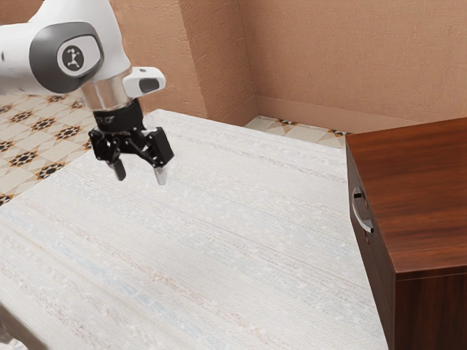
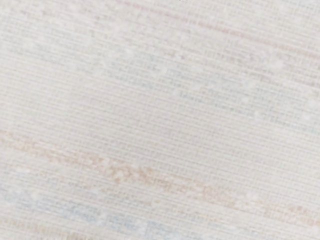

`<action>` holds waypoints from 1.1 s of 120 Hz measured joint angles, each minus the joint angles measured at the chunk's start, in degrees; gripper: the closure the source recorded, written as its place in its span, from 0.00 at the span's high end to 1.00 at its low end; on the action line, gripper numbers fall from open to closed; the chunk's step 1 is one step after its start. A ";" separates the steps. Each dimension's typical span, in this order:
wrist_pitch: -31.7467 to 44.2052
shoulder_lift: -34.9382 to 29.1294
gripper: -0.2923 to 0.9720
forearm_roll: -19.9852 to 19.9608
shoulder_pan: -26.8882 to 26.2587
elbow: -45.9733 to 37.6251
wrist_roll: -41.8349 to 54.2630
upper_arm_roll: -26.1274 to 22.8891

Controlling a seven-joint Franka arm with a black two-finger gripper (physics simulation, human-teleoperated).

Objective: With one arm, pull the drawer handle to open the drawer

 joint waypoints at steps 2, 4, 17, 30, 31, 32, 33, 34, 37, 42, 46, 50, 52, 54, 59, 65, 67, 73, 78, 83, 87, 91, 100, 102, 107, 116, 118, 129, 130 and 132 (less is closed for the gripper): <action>-0.05 0.00 0.77 -0.01 1.04 0.00 -0.09 -0.27; -0.10 0.01 0.77 -0.02 2.02 0.00 -0.19 -0.48; -0.32 0.02 0.77 -0.59 6.61 -0.06 -0.71 -0.68; -0.57 -0.12 0.77 -1.51 9.15 0.00 -1.20 -0.37; -0.61 -0.21 0.77 -1.58 9.26 0.06 -1.25 -0.36; -0.66 -0.39 0.77 -1.63 9.37 0.25 -1.30 -0.37; -0.72 -0.59 0.77 -1.69 9.47 0.51 -1.35 -0.38; -0.83 -0.78 0.77 -1.75 9.53 0.97 -1.43 -0.37; -1.26 -1.28 0.77 -1.92 9.75 2.45 -1.70 -0.34; -2.26 -2.17 0.77 -2.17 10.57 5.19 -2.60 -0.77; -3.03 -3.35 0.77 -2.54 12.55 6.71 -3.97 -2.65; -3.70 -4.32 0.77 -2.95 14.25 7.51 -5.57 -4.83; -3.99 -4.74 0.77 -3.14 14.80 7.76 -6.45 -6.16; -4.27 -5.11 0.77 -3.28 14.85 7.94 -7.40 -7.50; -4.86 -6.31 0.77 -3.48 12.95 8.18 -10.26 -11.37; -5.40 -7.47 0.77 -3.57 7.51 8.29 -14.48 -16.52; -5.54 -7.63 0.77 -3.44 5.76 8.31 -15.92 -18.11; -5.89 -7.57 0.76 -2.92 2.28 8.29 -19.97 -21.15; -6.05 -6.78 0.77 -2.51 2.08 8.22 -22.97 -22.96; -6.15 -6.05 0.77 -2.22 2.48 8.25 -25.73 -23.89; -5.96 -5.14 0.77 -2.07 3.31 8.33 -27.79 -24.71; -5.41 -4.22 0.77 -1.92 4.11 8.38 -29.74 -25.60; -4.41 -2.57 0.77 -1.87 4.39 8.42 -33.75 -26.26; -4.23 -2.41 0.77 -1.84 4.37 8.42 -34.59 -26.30; -3.86 -2.08 0.77 -1.83 4.30 8.40 -36.59 -26.37; -3.34 -1.54 0.77 -1.87 4.30 8.42 -39.87 -26.62; -3.24 -1.39 0.77 -1.88 4.27 8.43 -40.54 -26.66; -2.54 0.95 0.77 -1.91 3.72 8.80 -43.95 -26.67; -2.44 1.21 0.77 -1.91 3.66 8.82 -44.24 -26.67; -2.25 1.71 0.77 -1.90 3.56 8.83 -44.81 -26.67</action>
